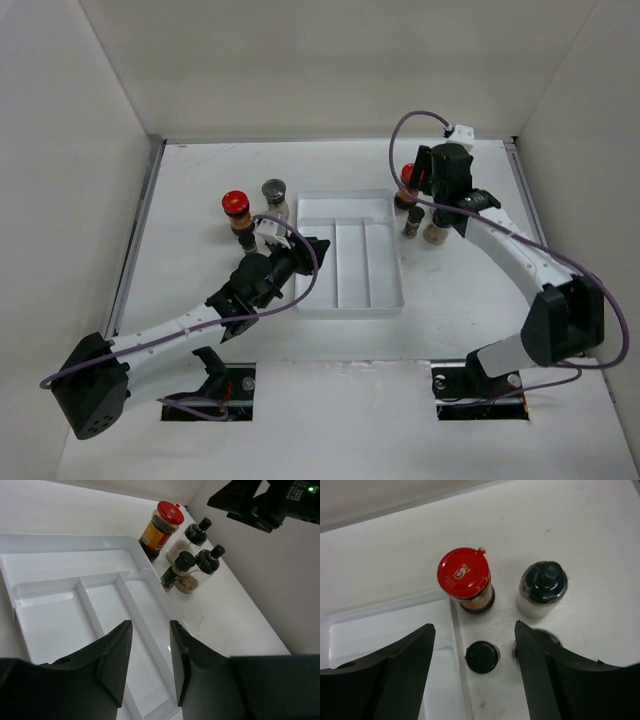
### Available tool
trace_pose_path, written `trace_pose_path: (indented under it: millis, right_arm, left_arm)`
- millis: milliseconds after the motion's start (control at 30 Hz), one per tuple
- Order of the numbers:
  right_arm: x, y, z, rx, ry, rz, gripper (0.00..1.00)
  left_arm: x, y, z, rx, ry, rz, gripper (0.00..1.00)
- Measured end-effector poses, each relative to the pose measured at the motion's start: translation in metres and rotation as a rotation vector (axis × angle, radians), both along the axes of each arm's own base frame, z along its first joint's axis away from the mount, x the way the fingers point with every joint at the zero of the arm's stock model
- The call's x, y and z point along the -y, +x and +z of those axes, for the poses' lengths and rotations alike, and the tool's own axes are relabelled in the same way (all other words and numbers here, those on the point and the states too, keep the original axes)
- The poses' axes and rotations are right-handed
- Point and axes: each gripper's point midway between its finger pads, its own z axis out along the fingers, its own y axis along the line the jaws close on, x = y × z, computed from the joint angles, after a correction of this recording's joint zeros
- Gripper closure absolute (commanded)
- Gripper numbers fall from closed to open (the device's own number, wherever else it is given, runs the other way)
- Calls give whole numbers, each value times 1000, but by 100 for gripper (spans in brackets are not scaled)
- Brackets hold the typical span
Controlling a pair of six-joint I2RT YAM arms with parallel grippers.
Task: Organize the condiment bottles
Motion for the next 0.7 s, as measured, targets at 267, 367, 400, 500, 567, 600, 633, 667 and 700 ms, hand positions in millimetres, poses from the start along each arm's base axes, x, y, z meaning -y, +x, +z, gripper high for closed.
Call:
trace_pose_path:
  millis: [267, 367, 400, 500, 567, 600, 633, 667, 700]
  right_arm:
    - [-17, 57, -30, -78, -62, 45, 8]
    - [-20, 64, -39, -96, -74, 52, 5]
    - [-20, 65, -41, -101, -77, 51, 5]
    - [-18, 70, -50, -118, -81, 46, 4]
    - [-16, 74, -56, -128, -84, 39, 3]
    - [-15, 76, -59, -134, -85, 37, 3]
    - [-14, 78, -63, -141, -87, 33, 3]
    - [-14, 80, -66, -147, -89, 33, 3]
    - [-14, 82, -70, -154, -91, 31, 4]
  left_arm:
    - [-1, 1, 7, 31, -46, -2, 38]
    - [0, 2, 6, 34, -51, -3, 36]
    - [1, 3, 6, 35, -52, -3, 35]
    - [1, 4, 4, 34, -51, -2, 35]
    - [1, 6, 3, 31, -50, 1, 34]
    - [1, 6, 3, 31, -52, 1, 34]
    - [2, 6, 2, 30, -52, 1, 34]
    - [2, 7, 2, 29, -55, 2, 34]
    - [2, 7, 1, 28, -55, 1, 34]
